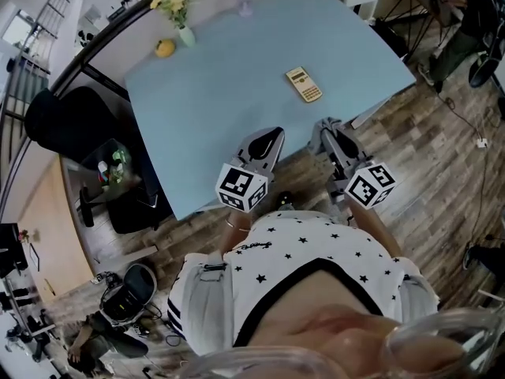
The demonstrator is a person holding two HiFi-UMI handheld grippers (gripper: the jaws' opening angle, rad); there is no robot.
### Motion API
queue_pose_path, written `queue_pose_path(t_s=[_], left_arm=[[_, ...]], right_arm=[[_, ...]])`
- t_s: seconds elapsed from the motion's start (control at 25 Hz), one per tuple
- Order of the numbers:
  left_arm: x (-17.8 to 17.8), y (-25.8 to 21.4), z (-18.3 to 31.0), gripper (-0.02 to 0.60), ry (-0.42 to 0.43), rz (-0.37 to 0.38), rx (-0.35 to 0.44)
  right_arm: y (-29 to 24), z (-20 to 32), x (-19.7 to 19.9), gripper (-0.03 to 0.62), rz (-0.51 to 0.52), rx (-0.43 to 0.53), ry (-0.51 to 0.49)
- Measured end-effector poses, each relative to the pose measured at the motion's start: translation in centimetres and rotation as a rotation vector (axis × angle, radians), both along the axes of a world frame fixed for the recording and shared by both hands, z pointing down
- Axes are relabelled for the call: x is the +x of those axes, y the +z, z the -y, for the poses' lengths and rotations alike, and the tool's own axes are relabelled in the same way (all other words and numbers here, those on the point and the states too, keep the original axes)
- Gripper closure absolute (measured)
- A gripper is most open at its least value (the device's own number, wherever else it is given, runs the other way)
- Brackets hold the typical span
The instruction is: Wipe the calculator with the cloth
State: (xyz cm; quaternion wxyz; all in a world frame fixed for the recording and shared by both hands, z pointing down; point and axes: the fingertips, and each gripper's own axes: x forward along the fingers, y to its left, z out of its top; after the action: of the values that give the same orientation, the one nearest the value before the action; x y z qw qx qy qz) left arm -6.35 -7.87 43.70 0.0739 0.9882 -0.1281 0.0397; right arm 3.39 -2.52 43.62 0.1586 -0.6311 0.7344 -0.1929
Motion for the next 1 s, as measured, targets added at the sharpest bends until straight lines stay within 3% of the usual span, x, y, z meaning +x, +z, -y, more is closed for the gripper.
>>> queue_pose_path(t_s=[0.24,0.56,1.0], left_arm=[[0.7,0.9,0.1,0.551,-0.011,0.042,-0.027],[-0.7,1.5,4.7,0.551,-0.261,0.078,-0.029],[5.4,0.4,10.3,0.551,-0.403,0.082,-0.012]], right_arm=[[1.1,1.9,1.2,0.545,0.016,-0.023,-0.042],[1.9,8.2,2.9,0.545,0.037,-0.025,-0.213],[1.3,15.4,8.8,0.545,0.042,-0.034,-0.373]])
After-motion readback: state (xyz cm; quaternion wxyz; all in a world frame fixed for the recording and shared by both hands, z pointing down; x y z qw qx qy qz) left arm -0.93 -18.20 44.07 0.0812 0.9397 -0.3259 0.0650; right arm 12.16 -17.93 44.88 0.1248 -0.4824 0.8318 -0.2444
